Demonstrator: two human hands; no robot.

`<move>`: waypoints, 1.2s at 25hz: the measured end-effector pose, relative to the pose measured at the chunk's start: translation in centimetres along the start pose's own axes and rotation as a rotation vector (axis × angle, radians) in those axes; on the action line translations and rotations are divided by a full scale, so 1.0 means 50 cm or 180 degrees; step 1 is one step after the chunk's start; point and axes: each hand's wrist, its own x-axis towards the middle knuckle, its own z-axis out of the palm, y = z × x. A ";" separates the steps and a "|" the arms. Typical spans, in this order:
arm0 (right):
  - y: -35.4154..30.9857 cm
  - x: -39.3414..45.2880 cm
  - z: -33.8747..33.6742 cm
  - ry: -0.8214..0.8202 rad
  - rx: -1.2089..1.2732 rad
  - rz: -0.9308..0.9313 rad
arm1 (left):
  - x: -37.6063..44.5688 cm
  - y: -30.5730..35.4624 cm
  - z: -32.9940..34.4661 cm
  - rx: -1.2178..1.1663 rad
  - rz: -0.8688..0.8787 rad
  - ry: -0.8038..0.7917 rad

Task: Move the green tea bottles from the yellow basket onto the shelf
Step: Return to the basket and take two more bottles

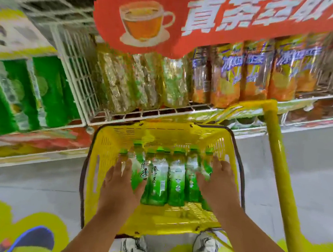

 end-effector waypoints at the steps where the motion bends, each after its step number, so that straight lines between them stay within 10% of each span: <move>1: 0.000 0.007 0.010 0.0024 0.0062 0.0081 | 0.009 -0.001 0.009 -0.0007 -0.0062 -0.0011; 19: 0.018 0.079 0.137 0.0290 0.0257 0.1110 | 0.144 0.007 0.146 -0.0975 -0.1662 -0.0371; 30: 0.036 0.062 0.102 0.0234 0.1301 0.0785 | 0.099 0.011 0.097 -0.1200 -0.1575 -0.0577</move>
